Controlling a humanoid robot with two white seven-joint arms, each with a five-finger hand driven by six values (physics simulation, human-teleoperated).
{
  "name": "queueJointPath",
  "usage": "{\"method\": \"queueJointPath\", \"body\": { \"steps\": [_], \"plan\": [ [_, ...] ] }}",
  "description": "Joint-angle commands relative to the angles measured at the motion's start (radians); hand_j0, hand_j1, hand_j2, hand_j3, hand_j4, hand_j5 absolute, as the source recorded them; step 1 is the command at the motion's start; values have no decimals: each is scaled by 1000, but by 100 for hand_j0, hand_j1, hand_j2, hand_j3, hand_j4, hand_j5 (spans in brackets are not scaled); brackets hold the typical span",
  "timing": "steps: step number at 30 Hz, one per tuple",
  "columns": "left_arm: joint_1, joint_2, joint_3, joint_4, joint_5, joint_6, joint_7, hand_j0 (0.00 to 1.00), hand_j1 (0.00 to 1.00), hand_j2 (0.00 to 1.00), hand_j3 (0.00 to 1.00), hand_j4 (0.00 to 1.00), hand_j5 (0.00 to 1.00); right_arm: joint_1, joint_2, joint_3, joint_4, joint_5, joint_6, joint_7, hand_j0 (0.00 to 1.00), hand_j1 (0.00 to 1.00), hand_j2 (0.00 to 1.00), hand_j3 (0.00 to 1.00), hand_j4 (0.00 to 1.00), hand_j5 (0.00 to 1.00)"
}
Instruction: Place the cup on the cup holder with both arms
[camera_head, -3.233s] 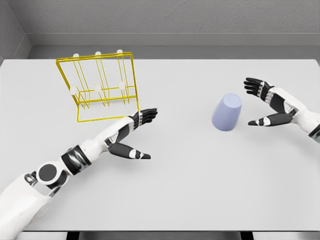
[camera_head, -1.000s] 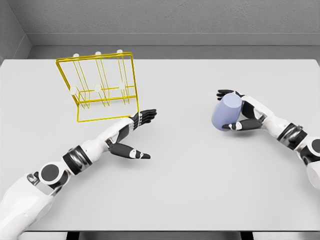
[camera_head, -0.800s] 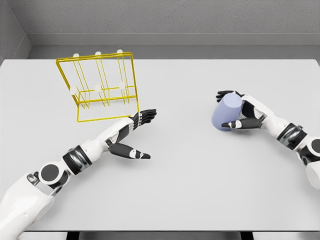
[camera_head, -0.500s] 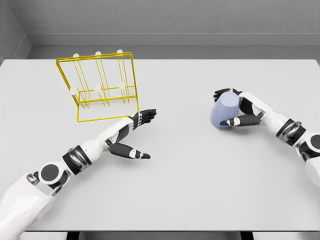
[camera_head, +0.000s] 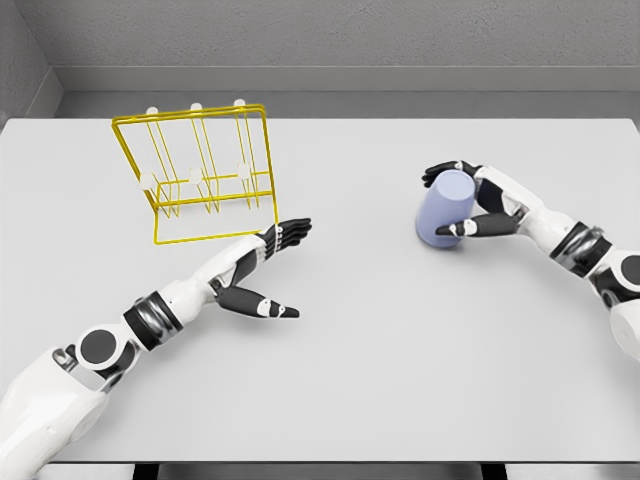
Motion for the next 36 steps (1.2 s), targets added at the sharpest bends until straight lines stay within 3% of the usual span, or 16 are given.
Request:
{"method": "queueJointPath", "body": {
  "steps": [1, 18, 36],
  "plan": [
    [2, 0, 0, 0, 4, -73, 0, 100, 100, 100, 100, 100, 100, 0, 2, -1, -15, -7, -1, 0, 70, 70, 70, 70, 70, 70],
    [0, -1, 2, 16, 4, -92, 3, 100, 100, 100, 100, 100, 100, -3, 94, 39, -67, -6, -2, 0, 70, 70, 70, 70, 70, 70],
    [3, -3, 39, 38, 4, -84, 8, 100, 100, 100, 100, 100, 100, -3, 160, 97, -65, -6, -2, 0, 70, 70, 70, 70, 70, 70]
  ]
}}
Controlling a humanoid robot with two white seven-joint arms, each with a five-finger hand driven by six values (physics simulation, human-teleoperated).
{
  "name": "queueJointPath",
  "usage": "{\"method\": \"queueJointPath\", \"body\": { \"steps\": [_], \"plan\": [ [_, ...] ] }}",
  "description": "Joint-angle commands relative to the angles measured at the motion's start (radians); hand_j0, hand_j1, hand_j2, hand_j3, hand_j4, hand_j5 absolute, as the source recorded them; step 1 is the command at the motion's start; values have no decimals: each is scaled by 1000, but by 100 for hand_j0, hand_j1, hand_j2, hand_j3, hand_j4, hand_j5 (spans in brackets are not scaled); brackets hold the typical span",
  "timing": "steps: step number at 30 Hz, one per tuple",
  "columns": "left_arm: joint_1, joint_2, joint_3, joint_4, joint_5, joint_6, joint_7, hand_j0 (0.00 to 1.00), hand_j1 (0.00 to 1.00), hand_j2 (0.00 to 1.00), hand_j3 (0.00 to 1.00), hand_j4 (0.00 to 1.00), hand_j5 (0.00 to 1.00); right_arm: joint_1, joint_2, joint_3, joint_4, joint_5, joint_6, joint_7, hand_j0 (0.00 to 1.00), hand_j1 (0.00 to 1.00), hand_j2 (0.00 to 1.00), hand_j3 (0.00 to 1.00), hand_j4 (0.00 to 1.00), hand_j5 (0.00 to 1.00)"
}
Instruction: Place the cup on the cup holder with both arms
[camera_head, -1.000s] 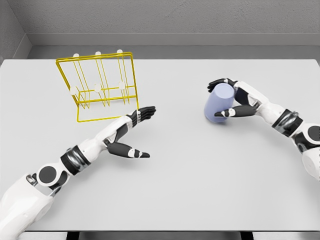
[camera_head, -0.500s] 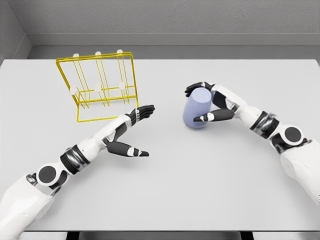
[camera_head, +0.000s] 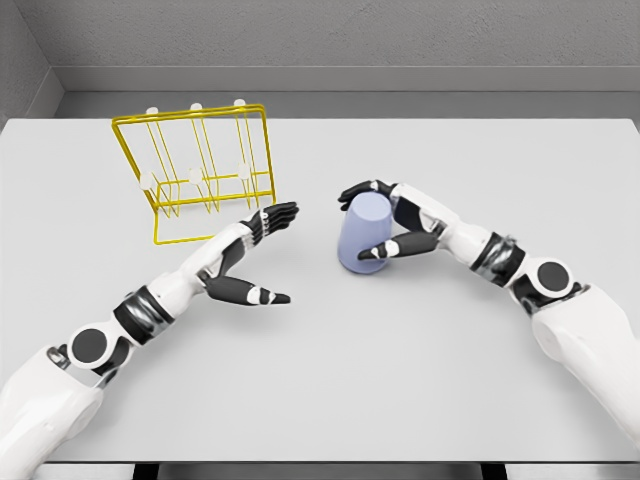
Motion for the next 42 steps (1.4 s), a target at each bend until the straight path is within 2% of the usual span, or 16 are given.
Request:
{"method": "queueJointPath", "body": {
  "steps": [1, 4, 10, 11, 15, 16, 22, 28, 31, 32, 34, 36, 39, 40, 42],
  "plan": [
    [0, 6, 3, 0, 5, 0, 0, 100, 100, 100, 100, 100, 100, 0, 6, 3, -1, -7, 1, 0, 70, 70, 70, 70, 70, 70],
    [-5, -13, 10, 43, 5, 0, -2, 100, 100, 100, 100, 100, 100, 0, 6, 17, 4, -6, 1, 0, 70, 70, 70, 70, 70, 70],
    [-8, -57, 9, 63, 5, -1, 0, 100, 100, 100, 100, 100, 100, 0, 6, 19, 5, -7, 1, 0, 71, 71, 71, 71, 71, 71],
    [-8, -60, 9, 63, 3, -4, -2, 100, 100, 100, 100, 100, 100, 0, 10, 19, 5, -6, 1, 0, 74, 74, 74, 74, 74, 74],
    [-8, -83, 10, 71, -24, -6, 0, 100, 100, 100, 100, 100, 100, -2, 10, 25, 2, 0, -1, 0, 98, 98, 98, 98, 98, 98],
    [-11, -108, 17, 98, -26, -6, -2, 100, 100, 100, 100, 100, 100, -2, 10, 25, 2, 22, -2, 0, 100, 100, 100, 100, 100, 100],
    [-15, -117, 29, 124, -31, -6, -2, 100, 100, 100, 100, 100, 100, -2, 7, 22, 2, 23, -2, 0, 100, 100, 100, 100, 100, 100],
    [-15, -168, 29, 146, -32, -6, -2, 100, 100, 100, 100, 100, 100, -5, -19, 20, 2, 28, -2, 0, 100, 100, 100, 100, 100, 100],
    [-37, -215, 30, 189, -84, -6, -2, 100, 100, 100, 100, 100, 100, -3, -37, 19, 2, 28, -2, 0, 100, 100, 100, 100, 100, 100],
    [-66, -217, 27, 193, -87, -4, -8, 100, 100, 100, 100, 100, 100, -5, -40, 19, 4, 28, -2, 0, 100, 100, 100, 100, 100, 100],
    [-69, -229, 27, 212, -89, -4, -8, 100, 100, 100, 100, 100, 100, -5, -60, 16, 4, 30, -2, 0, 100, 100, 100, 100, 100, 100],
    [-71, -238, 30, 218, -133, -4, -2, 100, 100, 100, 100, 100, 100, -5, -91, 16, 1, 30, -4, 0, 100, 100, 100, 100, 100, 100],
    [-74, -246, 30, 221, -135, -3, -2, 100, 100, 100, 100, 100, 100, -6, -132, -6, 4, 28, -4, 0, 100, 100, 100, 100, 100, 100],
    [-89, -258, 30, 250, -135, -3, -2, 100, 100, 100, 100, 100, 100, -5, -143, -41, 2, 28, -4, 0, 100, 100, 100, 100, 100, 100],
    [-107, -278, 29, 291, -135, -4, -2, 100, 100, 100, 100, 100, 100, -9, -175, -56, 2, 28, -2, 0, 100, 100, 100, 100, 100, 100]
  ]
}}
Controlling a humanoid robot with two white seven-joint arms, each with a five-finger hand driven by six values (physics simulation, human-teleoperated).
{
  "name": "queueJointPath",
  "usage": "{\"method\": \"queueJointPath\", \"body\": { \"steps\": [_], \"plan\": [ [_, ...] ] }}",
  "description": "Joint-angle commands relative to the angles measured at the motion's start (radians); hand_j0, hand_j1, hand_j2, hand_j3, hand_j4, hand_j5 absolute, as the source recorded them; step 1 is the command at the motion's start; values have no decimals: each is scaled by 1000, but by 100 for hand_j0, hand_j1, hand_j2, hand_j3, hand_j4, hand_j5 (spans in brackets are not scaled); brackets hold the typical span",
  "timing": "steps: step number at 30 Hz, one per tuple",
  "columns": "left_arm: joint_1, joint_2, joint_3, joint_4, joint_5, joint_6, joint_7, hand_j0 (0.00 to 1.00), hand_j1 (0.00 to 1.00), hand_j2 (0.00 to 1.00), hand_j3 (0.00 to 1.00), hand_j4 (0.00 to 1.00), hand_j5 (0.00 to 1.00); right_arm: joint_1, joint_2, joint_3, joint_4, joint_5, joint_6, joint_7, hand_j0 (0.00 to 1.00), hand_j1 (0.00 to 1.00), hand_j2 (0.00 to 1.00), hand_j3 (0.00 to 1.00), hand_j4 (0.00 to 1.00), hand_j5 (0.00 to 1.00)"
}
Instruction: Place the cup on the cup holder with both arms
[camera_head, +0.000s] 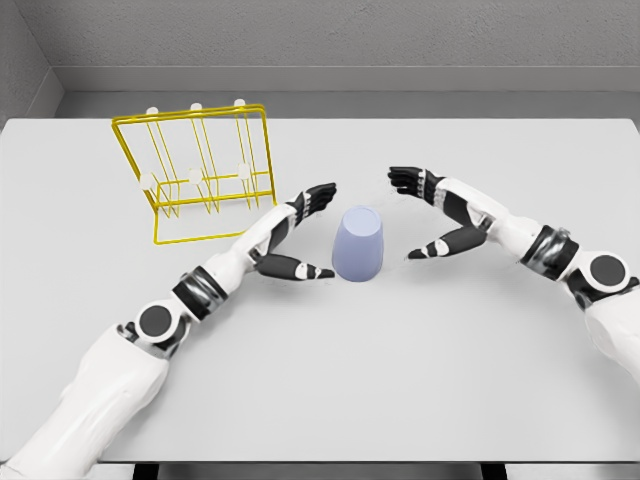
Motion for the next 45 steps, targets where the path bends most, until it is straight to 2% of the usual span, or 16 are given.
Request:
{"method": "queueJointPath", "body": {
  "steps": [1, 3, 6, 9, 11, 12, 13, 14, 16, 17, 18, 24, 30, 35, 45],
  "plan": [
    [-1, -31, 1, 54, 0, -2, 1, 100, 100, 100, 100, 100, 100, -11, -35, -21, 1, -6, 3, 0, 100, 100, 100, 100, 100, 100],
    [-1, -33, 1, 60, 0, -2, 1, 100, 100, 100, 100, 100, 100, -72, -41, -23, 8, -6, 3, 0, 100, 100, 100, 100, 100, 100],
    [-1, -45, -1, 64, 0, -4, 1, 100, 100, 100, 100, 100, 100, -64, -165, -29, 14, -6, 1, 0, 100, 100, 100, 100, 100, 100],
    [-1, -70, -2, 74, 0, -4, 1, 100, 100, 100, 100, 100, 100, -71, -205, -21, 7, -5, 1, 0, 100, 100, 100, 100, 100, 100],
    [-1, -77, -2, 74, 0, -2, 1, 100, 100, 100, 100, 100, 100, -74, -228, -23, -39, 2, 1, 0, 100, 100, 100, 100, 100, 100],
    [-1, -79, -2, 74, 0, -2, 1, 100, 100, 100, 100, 100, 100, -74, -236, -21, -42, 6, -35, 0, 100, 100, 100, 100, 100, 100],
    [-1, -80, -2, 74, -2, -2, -2, 100, 100, 100, 100, 100, 100, -72, -256, -23, -38, 11, -117, 0, 100, 100, 100, 100, 100, 100],
    [-1, -80, -4, 74, 0, -2, -2, 100, 100, 100, 100, 100, 100, -74, -270, -28, -32, 67, -117, 0, 100, 100, 100, 100, 100, 100],
    [-3, -82, -2, 74, 0, -2, -2, 100, 100, 100, 100, 100, 100, -89, -271, -70, -27, 517, -117, 0, 100, 100, 100, 100, 100, 100],
    [-12, -82, -5, 74, -2, -2, -2, 100, 100, 100, 100, 100, 100, -103, -271, -86, -30, 685, -117, -166, 100, 100, 100, 100, 100, 100],
    [-15, -82, -5, 74, 0, -2, -5, 100, 100, 100, 100, 100, 100, -115, -271, -86, -29, 729, -117, -246, 100, 100, 100, 100, 100, 100],
    [-18, -85, -7, 74, 0, -2, -9, 100, 100, 100, 100, 100, 100, -114, -306, -72, -9, 732, -117, -252, 100, 100, 100, 100, 100, 100],
    [-18, -99, -11, 74, -2, -1, -9, 100, 100, 100, 100, 100, 100, -124, -294, -77, 2, 733, -117, -252, 100, 100, 100, 100, 100, 100],
    [-29, -100, -15, 80, -3, -1, -9, 100, 100, 100, 100, 100, 100, -127, -244, -74, 1, 735, -117, -250, 100, 100, 100, 100, 100, 100],
    [-31, -116, -15, 91, -5, 1, -10, 100, 100, 100, 100, 100, 100, -127, -248, -80, 4, 733, -117, -250, 100, 100, 100, 100, 100, 100]
  ]
}}
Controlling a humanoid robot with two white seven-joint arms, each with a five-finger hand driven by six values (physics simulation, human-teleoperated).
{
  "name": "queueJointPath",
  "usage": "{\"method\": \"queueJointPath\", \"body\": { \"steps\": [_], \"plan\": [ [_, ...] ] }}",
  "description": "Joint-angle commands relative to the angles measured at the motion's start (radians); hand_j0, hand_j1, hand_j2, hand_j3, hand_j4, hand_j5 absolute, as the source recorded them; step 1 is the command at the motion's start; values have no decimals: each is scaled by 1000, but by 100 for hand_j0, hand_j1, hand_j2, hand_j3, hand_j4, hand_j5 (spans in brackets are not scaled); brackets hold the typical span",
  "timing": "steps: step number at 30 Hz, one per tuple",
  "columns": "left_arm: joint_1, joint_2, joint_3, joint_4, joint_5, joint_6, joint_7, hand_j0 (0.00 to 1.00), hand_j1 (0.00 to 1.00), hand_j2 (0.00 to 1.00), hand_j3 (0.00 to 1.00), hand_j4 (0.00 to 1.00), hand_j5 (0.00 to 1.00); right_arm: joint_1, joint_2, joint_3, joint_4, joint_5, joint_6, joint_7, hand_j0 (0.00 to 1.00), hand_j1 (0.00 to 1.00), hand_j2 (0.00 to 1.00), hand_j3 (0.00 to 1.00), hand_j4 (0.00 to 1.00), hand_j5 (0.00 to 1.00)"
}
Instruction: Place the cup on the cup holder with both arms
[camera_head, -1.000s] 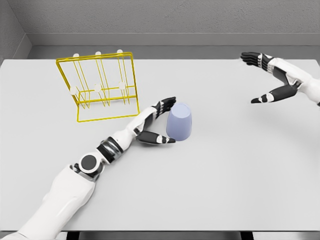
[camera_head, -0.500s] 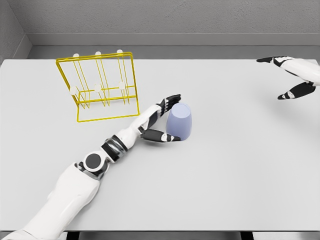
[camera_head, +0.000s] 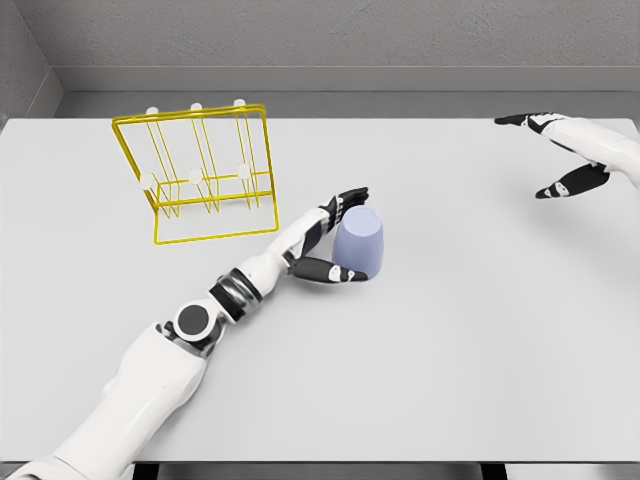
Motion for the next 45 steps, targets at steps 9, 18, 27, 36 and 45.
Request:
{"method": "queueJointPath", "body": {
  "steps": [9, 18, 27, 36, 45],
  "plan": [
    [0, -9, -1, 0, 4, 3, 0, 88, 88, 88, 88, 88, 88, 0, -6, -3, 2, -8, 2, -1, 100, 100, 100, 100, 100, 100],
    [0, -12, -1, 0, 4, 1, -2, 57, 57, 57, 57, 57, 57, 0, 1, -3, 6, -8, 2, 0, 100, 100, 100, 100, 100, 100],
    [0, -12, -1, 0, 5, 0, -3, 39, 39, 39, 39, 39, 39, 0, 4, -3, 5, -8, 2, 0, 100, 100, 100, 100, 100, 100],
    [8, -7, 9, -28, 13, -13, -20, 37, 37, 37, 37, 37, 37, 0, 4, -1, 6, -8, 2, 0, 100, 100, 100, 100, 100, 100],
    [29, 95, 14, -257, 97, -5, -15, 37, 37, 37, 37, 37, 37, 0, 4, -1, 11, -6, 2, 0, 100, 100, 100, 100, 100, 100]
  ]
}}
